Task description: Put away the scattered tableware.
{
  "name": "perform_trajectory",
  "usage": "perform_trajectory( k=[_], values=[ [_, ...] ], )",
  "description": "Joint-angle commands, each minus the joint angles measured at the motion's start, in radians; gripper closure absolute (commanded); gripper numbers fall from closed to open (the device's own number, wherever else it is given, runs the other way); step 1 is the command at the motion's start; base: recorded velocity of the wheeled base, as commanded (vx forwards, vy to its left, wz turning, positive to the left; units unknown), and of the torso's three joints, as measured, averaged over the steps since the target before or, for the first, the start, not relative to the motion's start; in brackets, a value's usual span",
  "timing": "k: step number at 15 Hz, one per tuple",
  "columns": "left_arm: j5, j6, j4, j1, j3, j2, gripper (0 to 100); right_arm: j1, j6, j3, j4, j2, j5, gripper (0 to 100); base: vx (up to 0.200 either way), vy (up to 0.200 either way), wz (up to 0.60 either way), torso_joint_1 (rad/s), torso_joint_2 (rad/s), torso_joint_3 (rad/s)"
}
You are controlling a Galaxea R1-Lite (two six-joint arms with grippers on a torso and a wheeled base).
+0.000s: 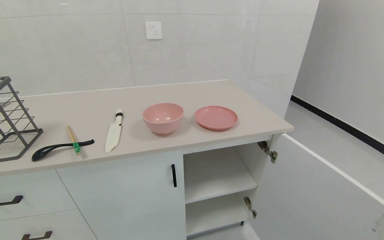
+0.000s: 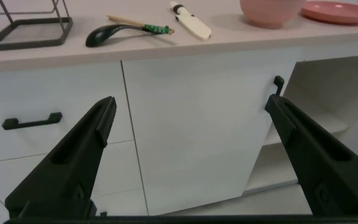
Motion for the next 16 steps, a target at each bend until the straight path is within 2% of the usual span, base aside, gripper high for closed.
perform_trajectory(
  k=[1,12,15,16],
  values=[
    [0.0,0.0,0.0,0.0,0.0,0.002,0,0.0,-0.001,0.0,0.0,0.0,0.0,0,0.0,0.0,0.0,0.212,-0.5,-0.29],
    [0.012,-0.002,-0.001,0.0,0.0,0.0,0,0.0,-0.001,0.0,0.0,0.0,0.001,0,0.0,0.0,0.0,0.239,-0.54,-0.298],
    [0.012,-0.002,0.0,0.0,0.0,0.002,0,0.0,-0.001,0.0,0.0,0.0,0.0,0,0.2,0.2,0.0,0.074,-0.17,-0.089],
    [0.012,-0.002,0.0,0.0,0.0,0.002,0,0.0,-0.001,0.0,0.0,0.0,0.0,0,0.2,0.0,0.0,0.017,-0.05,-0.022]
  ],
)
